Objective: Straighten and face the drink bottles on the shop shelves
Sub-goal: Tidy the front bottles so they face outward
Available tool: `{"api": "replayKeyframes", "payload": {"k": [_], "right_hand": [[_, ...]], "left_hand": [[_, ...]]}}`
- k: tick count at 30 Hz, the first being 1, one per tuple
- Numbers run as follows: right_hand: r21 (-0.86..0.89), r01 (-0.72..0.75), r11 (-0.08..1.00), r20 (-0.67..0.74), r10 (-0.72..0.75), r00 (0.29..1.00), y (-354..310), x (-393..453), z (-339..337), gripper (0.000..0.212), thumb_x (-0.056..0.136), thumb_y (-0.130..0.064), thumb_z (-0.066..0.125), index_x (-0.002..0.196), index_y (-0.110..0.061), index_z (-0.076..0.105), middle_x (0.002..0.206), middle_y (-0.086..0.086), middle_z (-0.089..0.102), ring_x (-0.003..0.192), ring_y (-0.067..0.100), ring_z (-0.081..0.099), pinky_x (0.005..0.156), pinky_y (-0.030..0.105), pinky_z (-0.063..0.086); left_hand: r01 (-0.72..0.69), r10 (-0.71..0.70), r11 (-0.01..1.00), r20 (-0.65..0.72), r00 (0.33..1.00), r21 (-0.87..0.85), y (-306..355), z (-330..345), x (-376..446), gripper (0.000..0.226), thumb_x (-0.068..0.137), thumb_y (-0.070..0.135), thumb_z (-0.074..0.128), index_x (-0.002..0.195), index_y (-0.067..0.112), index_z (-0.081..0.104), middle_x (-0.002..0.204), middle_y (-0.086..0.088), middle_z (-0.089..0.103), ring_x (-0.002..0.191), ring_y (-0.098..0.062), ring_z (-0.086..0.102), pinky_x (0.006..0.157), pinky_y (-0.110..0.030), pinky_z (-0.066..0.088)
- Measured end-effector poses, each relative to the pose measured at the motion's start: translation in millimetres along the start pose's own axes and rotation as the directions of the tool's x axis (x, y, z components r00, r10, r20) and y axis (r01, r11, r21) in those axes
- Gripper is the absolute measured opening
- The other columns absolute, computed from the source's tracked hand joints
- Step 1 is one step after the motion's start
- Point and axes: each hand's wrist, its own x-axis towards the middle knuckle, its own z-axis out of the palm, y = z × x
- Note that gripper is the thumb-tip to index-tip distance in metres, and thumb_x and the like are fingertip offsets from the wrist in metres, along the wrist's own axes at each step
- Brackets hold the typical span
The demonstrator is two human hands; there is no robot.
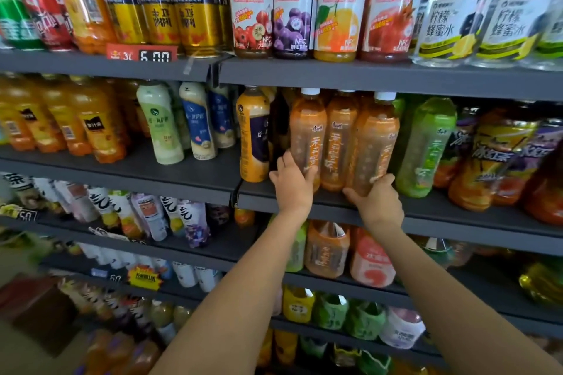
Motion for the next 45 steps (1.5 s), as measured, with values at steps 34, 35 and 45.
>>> {"api": "replayKeyframes", "payload": {"k": [34, 35, 45], "right_hand": [[0.208, 0.342, 0.916, -0.167, -0.312, 0.935, -213, -150, 141, 0.033, 0.088, -0.012, 0.06, 0.116, -0.003, 0.043, 0.121, 0.014, 0.038, 0.078, 0.033, 0.056, 0.063, 0.036, 0.044], [0.193, 0.348, 0.917, -0.182, -0.315, 0.931, -214, -146, 137, 0.034, 0.088, -0.013, 0.06, 0.116, -0.003, 0.043, 0.121, 0.014, 0.038, 0.081, 0.033, 0.056, 0.065, 0.038, 0.045], [0.096, 0.572, 0.815, -0.293, -0.526, 0.798, -257, -108, 103, 0.033, 0.087, -0.023, 0.062, 0.113, -0.006, 0.049, 0.116, 0.009, 0.047, 0.093, 0.023, 0.054, 0.067, 0.03, 0.042]], "left_hand": [[-0.212, 0.211, 0.977, -0.076, 0.975, -0.01, -197, -270, 60, 0.03, 0.089, 0.004, 0.054, 0.118, 0.006, 0.043, 0.118, -0.009, 0.04, 0.087, -0.02, 0.053, 0.076, -0.032, 0.044], [-0.221, 0.219, 0.975, -0.07, 0.973, -0.023, -193, -267, 64, 0.03, 0.089, 0.004, 0.054, 0.117, 0.006, 0.044, 0.118, -0.009, 0.04, 0.088, -0.021, 0.054, 0.078, -0.033, 0.045], [-0.426, 0.423, 0.903, -0.063, 0.904, -0.054, -150, -254, 100, 0.038, 0.087, 0.009, 0.057, 0.123, 0.011, 0.044, 0.12, -0.004, 0.04, 0.095, -0.018, 0.053, 0.08, -0.029, 0.044]]}}
